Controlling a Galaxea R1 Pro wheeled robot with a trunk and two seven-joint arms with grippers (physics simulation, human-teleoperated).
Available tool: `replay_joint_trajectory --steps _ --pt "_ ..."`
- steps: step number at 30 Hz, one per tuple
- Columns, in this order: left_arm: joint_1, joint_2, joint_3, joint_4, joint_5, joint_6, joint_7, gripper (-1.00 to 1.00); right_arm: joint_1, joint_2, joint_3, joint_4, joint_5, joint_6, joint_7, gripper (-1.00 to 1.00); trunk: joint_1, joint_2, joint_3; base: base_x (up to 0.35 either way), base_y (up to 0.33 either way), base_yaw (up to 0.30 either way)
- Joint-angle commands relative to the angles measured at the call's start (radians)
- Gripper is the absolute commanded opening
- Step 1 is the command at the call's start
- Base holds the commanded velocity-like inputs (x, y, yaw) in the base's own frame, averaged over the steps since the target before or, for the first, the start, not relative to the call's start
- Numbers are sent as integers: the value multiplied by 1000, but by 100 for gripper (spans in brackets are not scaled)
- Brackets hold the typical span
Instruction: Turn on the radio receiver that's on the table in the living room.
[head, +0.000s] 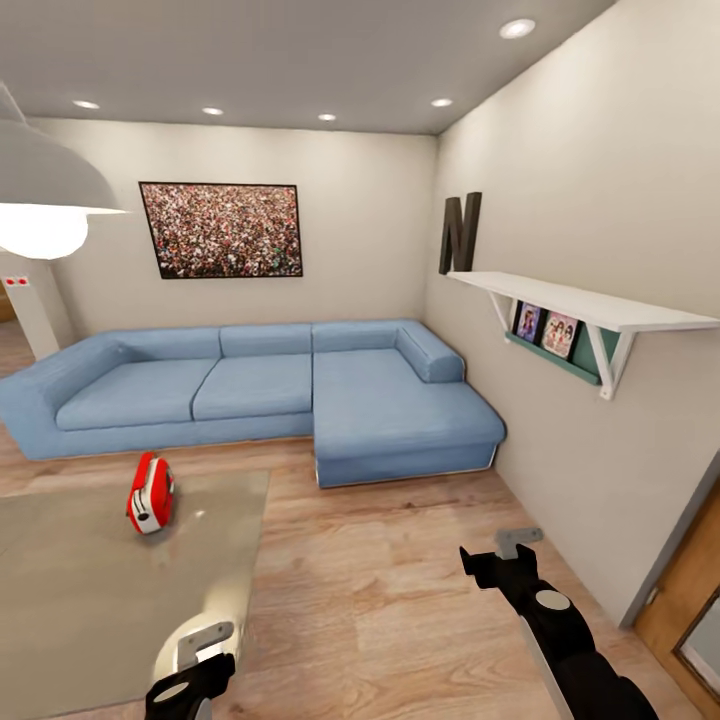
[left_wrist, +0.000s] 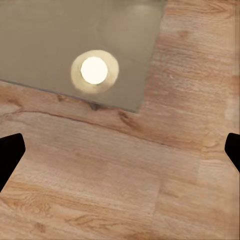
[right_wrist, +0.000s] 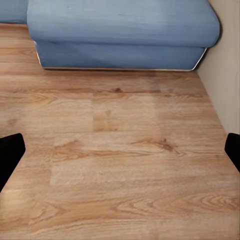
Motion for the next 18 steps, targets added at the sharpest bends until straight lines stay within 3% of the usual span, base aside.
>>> replay_joint_trajectory --steps 1,18 --pt "0 0 0 0 0 0 0 100 0 0 0 0 0 0 0 100 0 0 0 276 -235 0" --pt "0 3 0 0 0 0 0 100 0 0 0 0 0 0 -1 100 0 0 0 273 -237 0"
